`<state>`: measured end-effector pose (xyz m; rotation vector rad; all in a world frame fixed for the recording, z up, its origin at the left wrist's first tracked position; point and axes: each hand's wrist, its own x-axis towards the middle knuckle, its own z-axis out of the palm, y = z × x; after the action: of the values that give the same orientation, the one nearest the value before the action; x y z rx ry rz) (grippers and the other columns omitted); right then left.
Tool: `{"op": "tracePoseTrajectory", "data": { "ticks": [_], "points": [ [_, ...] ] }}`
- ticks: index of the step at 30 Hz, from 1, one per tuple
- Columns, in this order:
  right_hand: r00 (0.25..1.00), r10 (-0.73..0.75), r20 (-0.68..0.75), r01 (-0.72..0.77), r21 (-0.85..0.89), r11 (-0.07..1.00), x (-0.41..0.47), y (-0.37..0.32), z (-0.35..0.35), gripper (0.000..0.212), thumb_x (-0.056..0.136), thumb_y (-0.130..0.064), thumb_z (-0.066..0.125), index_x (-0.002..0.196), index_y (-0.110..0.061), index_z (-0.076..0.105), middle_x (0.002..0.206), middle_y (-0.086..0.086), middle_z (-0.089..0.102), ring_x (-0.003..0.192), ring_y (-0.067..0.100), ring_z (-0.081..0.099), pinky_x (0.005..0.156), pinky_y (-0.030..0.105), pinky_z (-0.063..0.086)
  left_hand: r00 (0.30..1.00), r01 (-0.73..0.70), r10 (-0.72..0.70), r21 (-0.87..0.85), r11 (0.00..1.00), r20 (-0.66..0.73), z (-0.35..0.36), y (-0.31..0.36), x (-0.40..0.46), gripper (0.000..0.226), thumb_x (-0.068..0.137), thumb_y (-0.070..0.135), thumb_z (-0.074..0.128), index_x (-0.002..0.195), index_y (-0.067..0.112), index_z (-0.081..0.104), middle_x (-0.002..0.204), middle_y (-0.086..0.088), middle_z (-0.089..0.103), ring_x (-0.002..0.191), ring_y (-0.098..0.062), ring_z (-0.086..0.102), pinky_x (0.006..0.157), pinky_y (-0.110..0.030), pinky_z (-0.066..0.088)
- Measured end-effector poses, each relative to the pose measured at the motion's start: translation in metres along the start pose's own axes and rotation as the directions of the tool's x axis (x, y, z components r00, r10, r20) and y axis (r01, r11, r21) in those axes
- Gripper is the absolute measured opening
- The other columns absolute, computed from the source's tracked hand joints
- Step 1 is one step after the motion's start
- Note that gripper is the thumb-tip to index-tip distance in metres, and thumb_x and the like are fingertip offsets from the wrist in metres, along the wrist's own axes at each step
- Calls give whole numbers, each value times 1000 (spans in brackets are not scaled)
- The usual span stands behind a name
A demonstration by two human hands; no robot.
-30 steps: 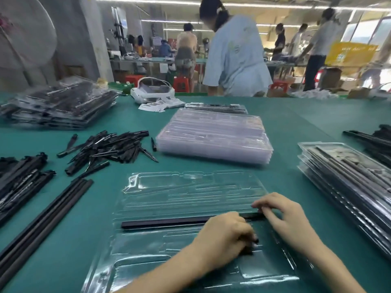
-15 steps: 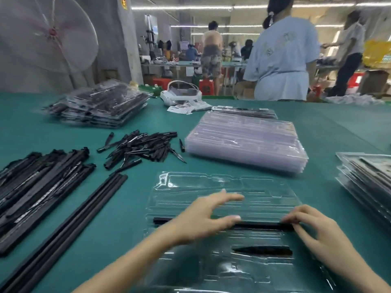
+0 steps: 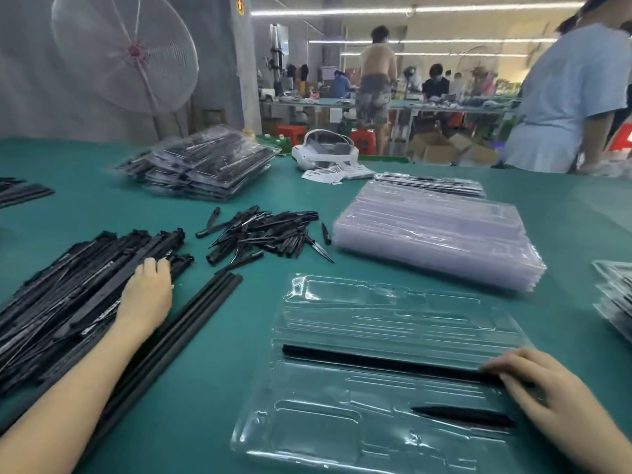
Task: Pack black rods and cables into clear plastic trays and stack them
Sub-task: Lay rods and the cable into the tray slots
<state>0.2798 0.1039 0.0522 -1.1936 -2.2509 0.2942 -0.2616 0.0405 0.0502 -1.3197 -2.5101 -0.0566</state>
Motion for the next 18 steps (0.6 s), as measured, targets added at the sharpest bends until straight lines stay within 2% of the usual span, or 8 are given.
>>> {"op": "tracePoseTrajectory", "data": {
  "ticks": [4, 7, 9, 10, 12, 14, 16, 18],
  "points": [
    [1000, -16, -18, 16, -16, 1000, 0, 1, 1, 37, 76, 7, 69, 84, -30, 72, 86, -18, 61, 89, -5, 55, 78, 7, 38, 996, 85, -88, 136, 987, 15, -10, -9, 3, 42, 98, 38, 45, 117, 1, 49, 119, -19, 51, 109, -32, 51, 88, -37, 42],
    [1000, -21, -19, 20, -20, 1000, 1, 4, 2, 40, 74, 9, 70, 84, -31, 72, 85, -18, 62, 86, -5, 55, 77, 8, 39, 999, 29, -32, 143, 989, 21, -12, -14, -1, 39, 103, 36, 30, 122, 8, 48, 123, -9, 46, 114, -23, 49, 89, -30, 43],
    [999, -24, -27, 23, -22, 999, 2, 6, 4, 44, 73, 10, 71, 84, -33, 71, 82, -19, 62, 84, -4, 56, 75, 11, 41, 998, 31, -35, 101, 994, 44, -16, -16, 2, 35, 103, 25, 25, 125, 7, 46, 118, -9, 45, 108, -22, 52, 81, -29, 48],
    [999, -18, -31, 17, -18, 1000, 2, 6, 4, 43, 74, 9, 70, 83, -33, 71, 82, -19, 62, 84, -4, 56, 75, 13, 41, 995, 59, -64, 69, 996, 81, -21, -16, 4, 34, 102, 20, 25, 127, 6, 43, 116, -10, 47, 103, -24, 55, 76, -30, 50],
    [1000, 11, -27, -11, -6, 1000, 4, 5, 2, 42, 76, 8, 69, 81, -34, 71, 83, -19, 63, 84, -2, 57, 75, 13, 41, 978, 155, -110, -268, 951, 177, -41, -15, 12, 29, 102, 21, 29, 120, 4, 45, 105, -14, 59, 85, -31, 65, 66, -37, 53],
    [998, 40, -38, -41, -14, 999, 7, 0, -1, 43, 77, 9, 69, 80, -34, 68, 84, -13, 65, 81, 1, 59, 74, 11, 41, 955, 244, -75, -619, 746, 285, -69, -13, 18, 36, 103, 30, 27, 97, 4, 50, 78, -17, 68, 53, -32, 65, 51, -33, 51],
    [996, 17, -88, -23, -69, 997, 12, -12, -4, 43, 76, 9, 69, 86, -32, 66, 85, -8, 65, 81, 12, 63, 79, 24, 43, 937, 308, -37, -771, 557, 348, -106, -7, 19, 51, 104, 37, 23, 80, 3, 52, 60, -15, 63, 34, -22, 55, 40, -23, 44],
    [989, -64, -132, 52, -87, 995, 20, -36, -6, 37, 79, 4, 68, 94, -29, 67, 90, -9, 64, 85, 18, 64, 83, 34, 43, 907, 378, 100, -896, 231, 409, -137, 1, 15, 50, 104, 38, 22, 74, 7, 46, 47, -4, 51, 27, -10, 41, 30, -14, 33]
  ]
}}
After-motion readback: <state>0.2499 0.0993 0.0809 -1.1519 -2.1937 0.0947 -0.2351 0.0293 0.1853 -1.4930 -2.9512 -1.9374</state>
